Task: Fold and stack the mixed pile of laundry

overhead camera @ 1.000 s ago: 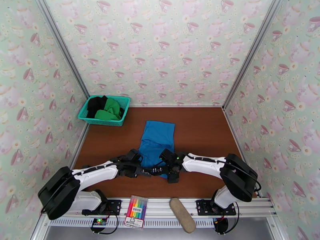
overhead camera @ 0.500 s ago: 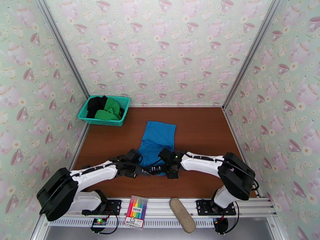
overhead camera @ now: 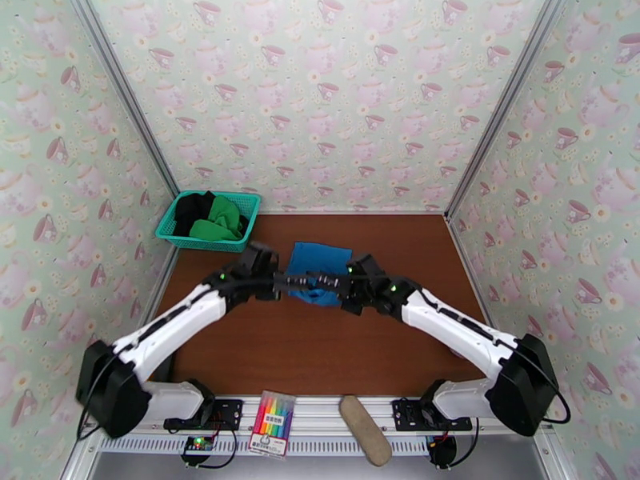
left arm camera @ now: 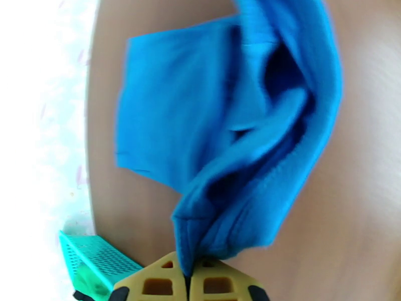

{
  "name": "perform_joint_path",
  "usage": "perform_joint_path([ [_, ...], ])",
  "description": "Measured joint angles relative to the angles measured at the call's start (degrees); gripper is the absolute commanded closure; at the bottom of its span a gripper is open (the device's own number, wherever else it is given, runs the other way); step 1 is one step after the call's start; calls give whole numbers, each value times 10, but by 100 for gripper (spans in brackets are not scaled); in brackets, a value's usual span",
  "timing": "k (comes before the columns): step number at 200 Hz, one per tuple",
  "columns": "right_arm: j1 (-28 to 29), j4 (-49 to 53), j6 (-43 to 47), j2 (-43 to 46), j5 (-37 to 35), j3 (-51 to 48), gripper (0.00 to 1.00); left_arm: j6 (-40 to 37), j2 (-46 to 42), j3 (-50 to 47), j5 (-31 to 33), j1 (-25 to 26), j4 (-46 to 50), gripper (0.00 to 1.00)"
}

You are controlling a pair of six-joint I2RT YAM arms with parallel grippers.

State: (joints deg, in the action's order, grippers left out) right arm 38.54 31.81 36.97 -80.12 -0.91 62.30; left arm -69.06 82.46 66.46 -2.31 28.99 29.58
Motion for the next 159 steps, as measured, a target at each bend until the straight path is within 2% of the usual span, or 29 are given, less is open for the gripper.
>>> perform_joint_path([
  [33, -57, -16, -23, -104, -9, 87, 100, -3, 150, 152, -17, -44, -2, 100],
  [71, -111, -19, -52, -236, -17, 176, 100, -4, 319, 303, -27, -62, 9, 100],
  [146, -149, -28, -131, -404, -28, 283, 100, 1, 517, 456, -26, -61, -37, 100],
  [152, -151, -29, -136, -414, -29, 290, 99, 1, 527, 463, -23, -61, -45, 94],
  [159, -151, -29, -143, -423, -30, 296, 89, 0, 537, 467, -19, -60, -56, 84],
])
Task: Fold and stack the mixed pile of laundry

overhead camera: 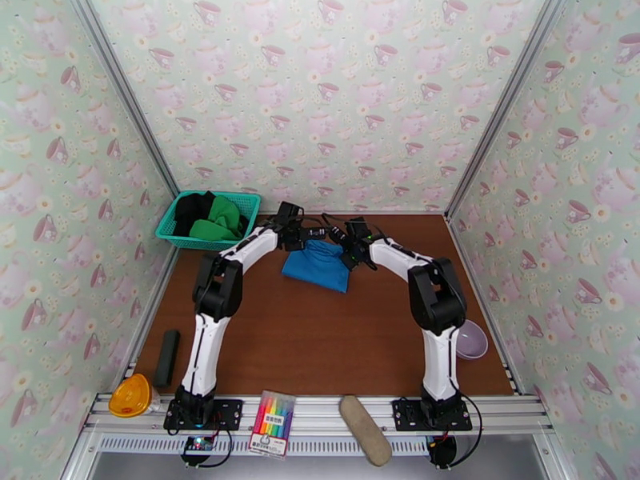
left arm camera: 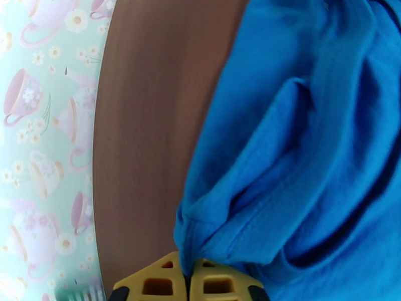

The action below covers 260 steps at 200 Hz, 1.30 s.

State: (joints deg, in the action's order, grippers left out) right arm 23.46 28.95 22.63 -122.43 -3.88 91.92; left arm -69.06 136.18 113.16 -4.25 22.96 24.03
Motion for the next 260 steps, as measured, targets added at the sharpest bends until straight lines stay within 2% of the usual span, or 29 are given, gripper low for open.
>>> perform_joint_path([
  [5, -1, 0, -6, -6, 0, 5, 78, 1, 6, 2, 3, 0, -6, 76],
  [10, -3, 1, -10, -10, -1, 8, 69, 5, 14, 4, 8, 0, -13, 63],
  [25, -6, -1, -26, -23, -3, 21, 53, 10, 31, 6, 21, 1, -39, 24],
  [34, -9, -3, -43, -25, -5, 25, 45, 18, 39, 6, 31, 1, -56, 13],
  [47, -14, -11, -57, -24, -4, 25, 41, 30, 44, 6, 49, 2, -85, 1],
  [84, -35, -26, -99, 24, -2, 4, 37, 58, 44, 11, 113, 9, -166, 0],
  [111, -50, -30, -140, 152, 10, -39, 32, 86, 38, 11, 183, 13, -209, 0],
  [139, -55, -20, -219, 288, 45, -47, 38, 128, -6, 11, 279, 19, -225, 0],
  [167, -48, -22, -311, 348, 128, -88, 43, 182, -90, 11, 397, 28, -217, 0],
  [176, -39, -25, -338, 347, 146, -114, 46, 215, -121, 11, 427, 32, -193, 1],
  [191, -16, -24, -380, 318, 169, -150, 51, 278, -169, 11, 463, 41, -130, 8],
  [210, 19, -18, -417, 254, 181, -162, 52, 385, -213, 7, 471, 50, -29, 14],
  [236, 53, -14, -460, 176, 180, -156, 53, 532, -273, -70, 418, 50, 76, 15],
  [260, 57, -8, -492, 116, 160, -129, 51, 627, -326, -189, 369, 39, 119, 14],
])
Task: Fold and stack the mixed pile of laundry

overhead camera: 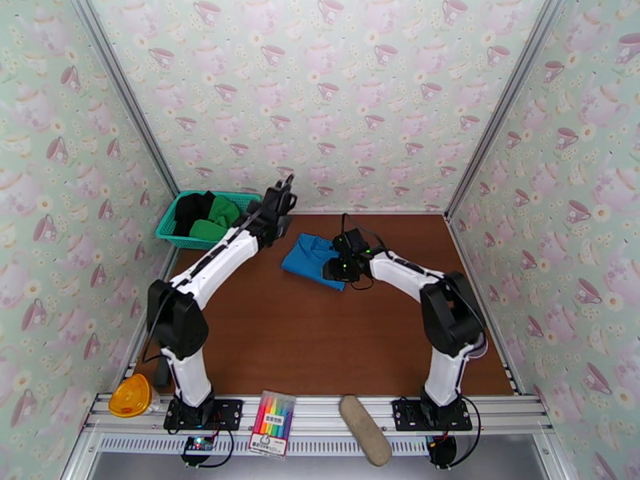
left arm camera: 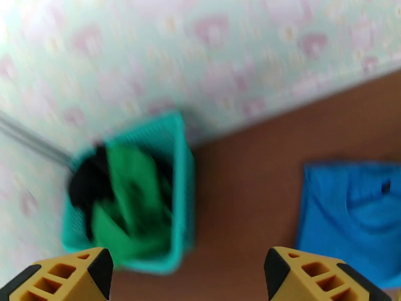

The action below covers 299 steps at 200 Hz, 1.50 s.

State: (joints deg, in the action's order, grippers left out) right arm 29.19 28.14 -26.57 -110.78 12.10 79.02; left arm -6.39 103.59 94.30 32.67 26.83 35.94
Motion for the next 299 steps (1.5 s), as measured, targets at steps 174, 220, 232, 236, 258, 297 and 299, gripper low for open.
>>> perform_joint_path([
  [174, -87, 229, 59, -417, -100, 641, 47, 153, -87, -235, -134, -6, -18, 11],
  [220, -95, 184, 79, -381, -62, 570, 46, 152, -64, -235, -124, -6, -28, 12],
  [232, -94, 160, 91, -330, -56, 491, 45, 155, -66, -235, -121, -7, -30, 12],
  [236, -94, 153, 96, -314, -54, 468, 44, 155, -66, -235, -120, -8, -30, 12],
  [258, -91, 120, 125, -201, -49, 346, 42, 165, -78, -235, -119, -14, -30, 13],
  [297, -54, 107, 168, -60, -37, 285, 44, 186, -139, -235, -118, -27, -20, 13],
  [299, -50, 107, 168, -58, -35, 285, 45, 188, -144, -235, -118, -28, -19, 13],
])
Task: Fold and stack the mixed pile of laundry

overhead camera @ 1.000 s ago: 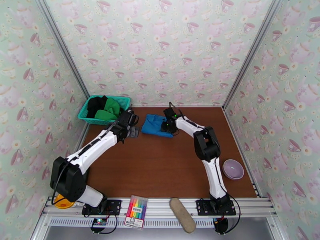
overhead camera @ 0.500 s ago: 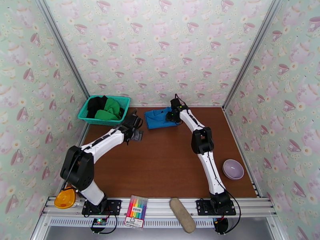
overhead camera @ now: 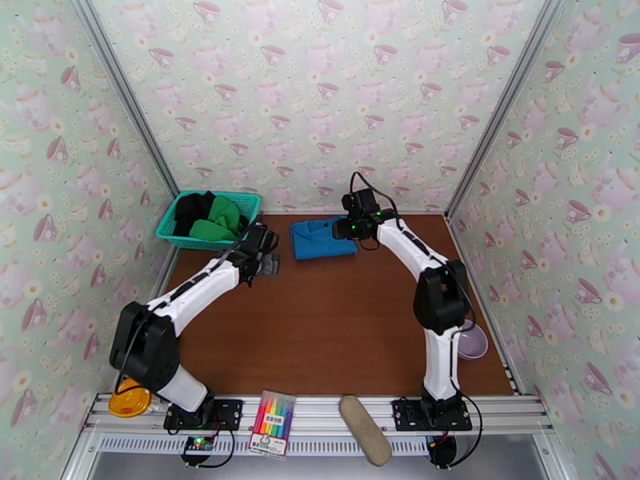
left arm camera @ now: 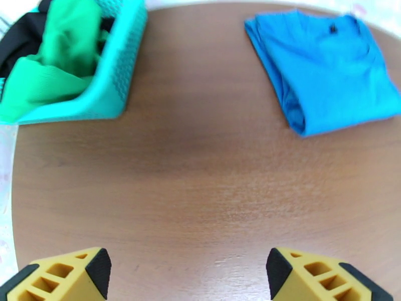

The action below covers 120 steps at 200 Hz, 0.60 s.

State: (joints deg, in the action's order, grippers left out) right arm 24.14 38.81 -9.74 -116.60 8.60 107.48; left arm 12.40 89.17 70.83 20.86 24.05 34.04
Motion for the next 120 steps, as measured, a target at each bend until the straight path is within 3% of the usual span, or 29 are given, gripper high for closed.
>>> perform_joint_path([
  [30, 66, -7, -7, -18, 42, -6, 49, 18, -62, 0, 1, -18, 26, 13],
  [65, 122, -21, -44, -165, 110, 31, 51, 27, -140, -4, -1, -46, 48, 12],
  [81, 129, -13, -65, -233, 123, 77, 52, 27, -172, -16, -2, -57, 52, 12],
  [120, 115, -24, -107, -291, 129, 204, 51, 24, -205, -51, -10, -73, 64, 12],
])
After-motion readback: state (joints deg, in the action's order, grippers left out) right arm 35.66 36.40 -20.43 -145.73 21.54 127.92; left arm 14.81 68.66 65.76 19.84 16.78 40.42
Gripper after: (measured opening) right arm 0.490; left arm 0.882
